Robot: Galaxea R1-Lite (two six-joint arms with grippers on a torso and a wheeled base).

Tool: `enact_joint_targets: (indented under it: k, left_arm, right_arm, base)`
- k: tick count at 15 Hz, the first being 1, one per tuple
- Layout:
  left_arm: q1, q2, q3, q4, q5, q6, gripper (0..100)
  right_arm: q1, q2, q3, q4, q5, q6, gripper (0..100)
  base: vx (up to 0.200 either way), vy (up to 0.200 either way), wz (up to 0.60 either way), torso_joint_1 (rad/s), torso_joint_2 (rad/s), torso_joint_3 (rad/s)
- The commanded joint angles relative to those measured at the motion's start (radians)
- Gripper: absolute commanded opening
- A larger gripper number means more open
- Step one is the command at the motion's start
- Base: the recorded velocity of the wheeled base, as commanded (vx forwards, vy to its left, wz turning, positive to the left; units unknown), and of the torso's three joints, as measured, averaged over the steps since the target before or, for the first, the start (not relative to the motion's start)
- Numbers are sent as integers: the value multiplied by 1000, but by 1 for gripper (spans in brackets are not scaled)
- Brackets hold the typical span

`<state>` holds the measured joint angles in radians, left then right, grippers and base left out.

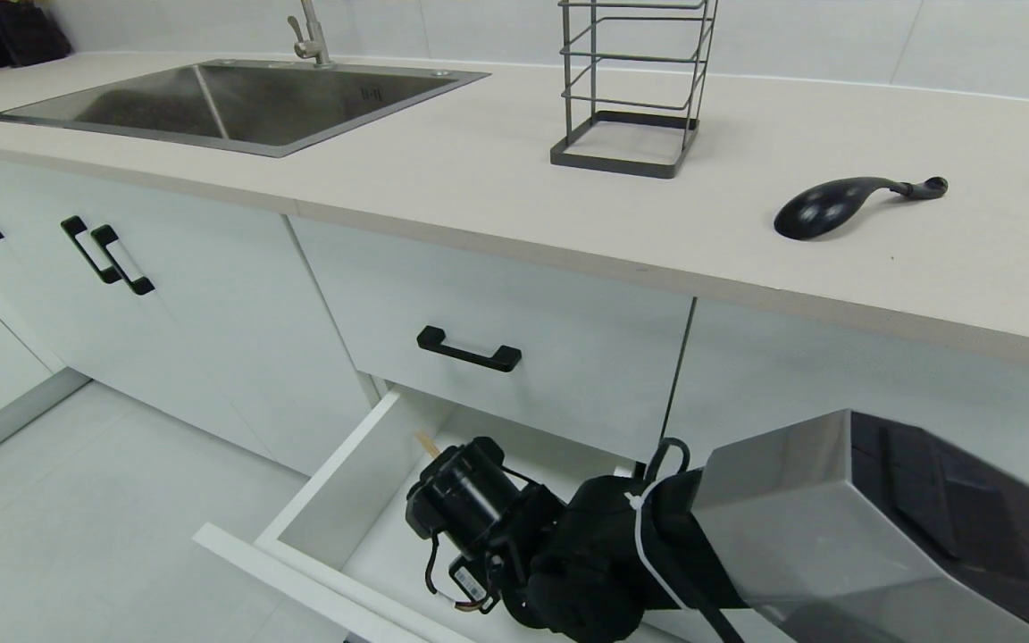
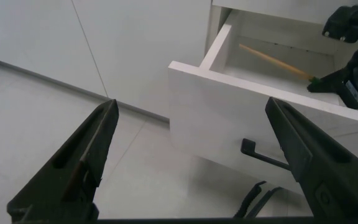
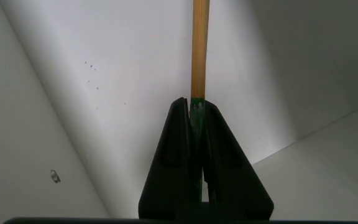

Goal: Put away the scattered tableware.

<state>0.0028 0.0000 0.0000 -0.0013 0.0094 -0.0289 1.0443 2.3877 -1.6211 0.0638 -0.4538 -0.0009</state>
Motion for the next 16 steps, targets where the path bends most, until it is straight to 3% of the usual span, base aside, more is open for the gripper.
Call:
enact_joint_targets:
  k: [1, 16]
  left_arm:
    - [0, 0, 0, 0, 0, 0, 100]
    - [0, 0, 0, 0, 0, 0, 100]
  right_arm:
    - [-6, 31, -3, 2, 0, -1, 0]
    - [-47, 169, -157, 2, 6, 7, 0]
  base:
    - [0, 0, 0, 0, 0, 0]
    - [0, 0, 0, 0, 0, 0]
